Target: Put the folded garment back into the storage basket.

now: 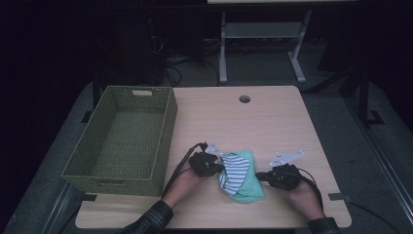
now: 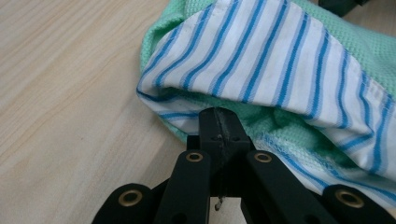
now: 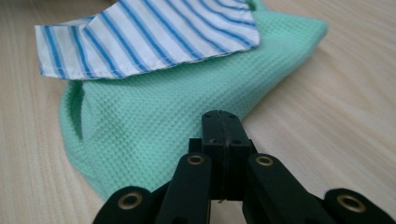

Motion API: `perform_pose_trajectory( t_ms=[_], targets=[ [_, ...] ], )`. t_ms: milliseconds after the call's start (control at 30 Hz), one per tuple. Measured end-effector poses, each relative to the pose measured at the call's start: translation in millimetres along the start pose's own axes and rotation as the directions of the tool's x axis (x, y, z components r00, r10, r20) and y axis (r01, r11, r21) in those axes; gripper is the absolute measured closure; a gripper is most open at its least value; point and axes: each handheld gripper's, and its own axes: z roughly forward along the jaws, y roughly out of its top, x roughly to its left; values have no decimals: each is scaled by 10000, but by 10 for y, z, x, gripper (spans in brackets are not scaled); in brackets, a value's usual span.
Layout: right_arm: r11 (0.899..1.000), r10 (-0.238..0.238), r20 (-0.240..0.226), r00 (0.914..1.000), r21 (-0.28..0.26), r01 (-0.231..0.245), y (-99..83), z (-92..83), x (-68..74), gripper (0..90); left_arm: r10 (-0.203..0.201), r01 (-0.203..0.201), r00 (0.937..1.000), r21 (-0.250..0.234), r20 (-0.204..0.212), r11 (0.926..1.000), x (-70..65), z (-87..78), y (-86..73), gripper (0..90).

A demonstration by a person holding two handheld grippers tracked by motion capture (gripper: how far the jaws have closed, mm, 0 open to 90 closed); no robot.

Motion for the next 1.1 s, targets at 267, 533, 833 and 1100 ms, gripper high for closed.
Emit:
perform_pose_trajectory(
  t_ms=[267,533,833,1100],
  targets=[
    [9962,570,777,9953,-707,-515,-120,-131,-122,618,33,-35,9998,95,215,9999,36,-115,4,812],
    [9925,1032,1615,9815,-820,-909,-301,-192,-228,352,353,-359,9991,256,231,9990,5,-232,30,603],
    [9932,1080,2068,9724,-660,-963,-359,-111,-257,201,1020,-1074,9917,694,780,9918,-57,-230,153,457],
    [9926,1147,2139,9701,-635,-1034,-356,-103,-263,171,1630,-1807,9789,1486,1235,9723,-100,-129,275,378]
  ],
)
